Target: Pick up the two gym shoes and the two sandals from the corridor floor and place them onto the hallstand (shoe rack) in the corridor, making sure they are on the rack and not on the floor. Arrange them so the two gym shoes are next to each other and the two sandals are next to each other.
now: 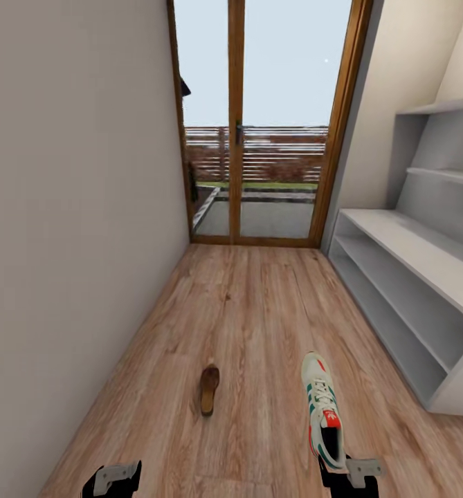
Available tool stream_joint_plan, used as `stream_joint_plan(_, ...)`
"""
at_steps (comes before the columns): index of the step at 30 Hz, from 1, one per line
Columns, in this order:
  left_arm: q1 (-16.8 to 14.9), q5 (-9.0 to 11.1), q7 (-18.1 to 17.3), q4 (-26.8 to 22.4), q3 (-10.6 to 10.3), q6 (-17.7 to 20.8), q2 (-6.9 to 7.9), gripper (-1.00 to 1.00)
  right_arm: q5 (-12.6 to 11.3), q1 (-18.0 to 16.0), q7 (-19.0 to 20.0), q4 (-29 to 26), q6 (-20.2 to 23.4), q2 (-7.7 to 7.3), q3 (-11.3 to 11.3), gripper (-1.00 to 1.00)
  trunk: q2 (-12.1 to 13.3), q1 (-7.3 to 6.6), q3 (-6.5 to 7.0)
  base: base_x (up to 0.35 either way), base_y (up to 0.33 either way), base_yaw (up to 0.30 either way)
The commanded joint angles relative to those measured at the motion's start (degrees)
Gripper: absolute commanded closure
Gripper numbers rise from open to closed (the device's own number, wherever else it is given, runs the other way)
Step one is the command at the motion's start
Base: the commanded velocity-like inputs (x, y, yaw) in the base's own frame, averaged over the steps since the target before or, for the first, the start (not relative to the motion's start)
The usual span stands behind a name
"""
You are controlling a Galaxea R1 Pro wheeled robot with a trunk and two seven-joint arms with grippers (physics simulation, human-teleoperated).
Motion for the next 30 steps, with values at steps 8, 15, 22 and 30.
stream_joint_plan(8,-0.03,0.53,-0.35,0.04,0.06,-0.07,0.00,-1.00,0.35,-0.03,0.09,0.09,-0.08,0.19,-0.10,1.00,-0.02,0.02,-0.05,0.326,-0.111,0.000)
stream_joint_plan(15,-0.05,0.53,-0.35,-0.04,-0.05,0.12,0.00,-1.00,0.28,-0.16,0.03,-1.75,0.17,0.36,-0.21,1.00,-0.02,0.02,-0.05,0.326,-0.112,0.000)
stream_joint_plan(22,-0.28,0.49,-0.42,-0.09,0.07,0.55,-0.05,-1.00,0.23,-2.89,0.01,-8.08,1.80,0.42,-0.16,1.00,-0.02,0.02,-0.05,0.326,-0.112,0.000)
stream_joint_plan(30,-1.48,0.26,-0.24,-0.52,0.09,3.68,0.08,-1.00,0.12,-7.84,0.09,-12.65,11.51,0.46,-0.15,1.00,-0.02,0.02,-0.05,0.326,-0.116,0.000)
